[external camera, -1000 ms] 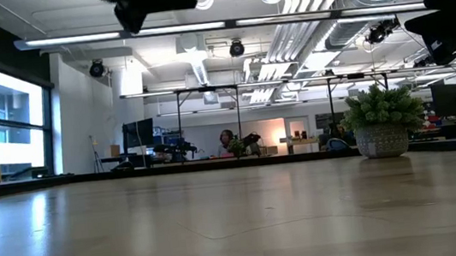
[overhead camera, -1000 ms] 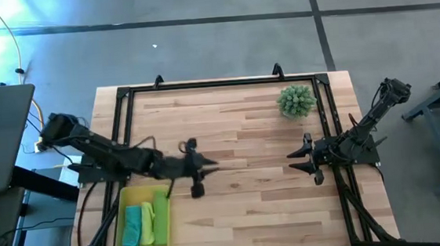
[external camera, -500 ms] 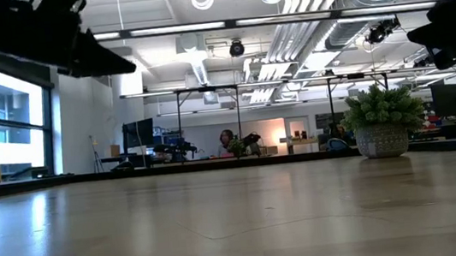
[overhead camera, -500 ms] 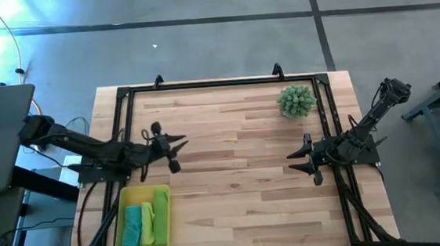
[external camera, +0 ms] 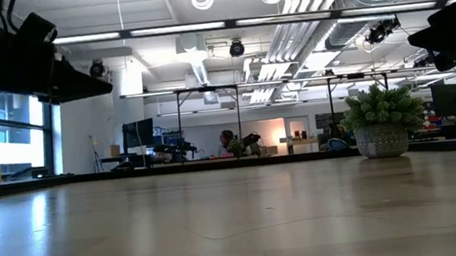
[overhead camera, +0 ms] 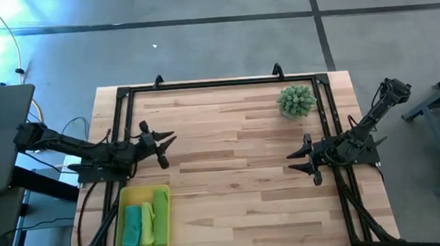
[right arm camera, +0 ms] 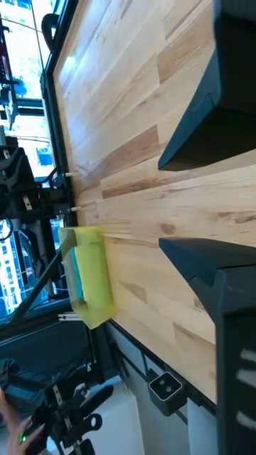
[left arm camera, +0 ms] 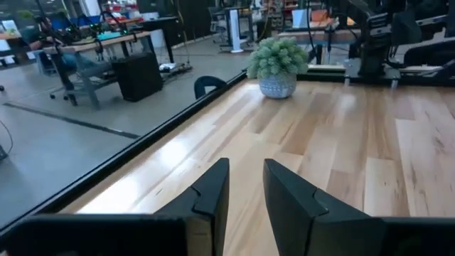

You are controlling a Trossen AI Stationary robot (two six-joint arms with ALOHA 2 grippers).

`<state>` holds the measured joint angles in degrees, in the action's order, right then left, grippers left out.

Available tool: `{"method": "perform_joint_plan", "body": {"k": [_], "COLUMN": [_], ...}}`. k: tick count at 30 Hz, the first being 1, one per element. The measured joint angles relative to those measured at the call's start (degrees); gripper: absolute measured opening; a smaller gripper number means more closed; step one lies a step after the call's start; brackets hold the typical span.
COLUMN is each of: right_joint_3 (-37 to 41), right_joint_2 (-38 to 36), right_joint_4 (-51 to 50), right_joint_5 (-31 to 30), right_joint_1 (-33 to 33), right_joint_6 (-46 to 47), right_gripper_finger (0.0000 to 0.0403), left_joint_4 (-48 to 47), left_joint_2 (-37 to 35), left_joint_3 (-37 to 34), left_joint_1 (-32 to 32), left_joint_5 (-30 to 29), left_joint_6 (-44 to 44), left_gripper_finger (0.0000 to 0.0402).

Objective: Roll microfiber towels into tight, uniform cylinder then place into a basket
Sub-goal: Return to Home Position

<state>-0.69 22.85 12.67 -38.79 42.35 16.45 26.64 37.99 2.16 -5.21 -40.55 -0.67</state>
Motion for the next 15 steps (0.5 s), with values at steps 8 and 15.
{"method": "perform_joint_plan", "body": {"k": [8, 15], "right_joint_3": [0.0, 0.0], "right_joint_2": [0.0, 0.0], "right_joint_4": [-0.01, -0.03], "right_joint_5": [0.0, 0.0], "right_joint_1": [0.0, 0.0], "right_joint_6": [0.0, 0.0], "right_gripper_finger": [0.0156, 0.0156], "left_joint_4": [-8.55, -14.97], "left_joint_2": [-8.08, -20.19], "left_joint_3": [-1.49, -1.49], "left_joint_1": [-0.04, -0.04], "left_joint_5": [0.03, 0.04], "left_joint_6": [0.44, 0.43], "left_gripper_finger": [0.0076, 0.0076]}}
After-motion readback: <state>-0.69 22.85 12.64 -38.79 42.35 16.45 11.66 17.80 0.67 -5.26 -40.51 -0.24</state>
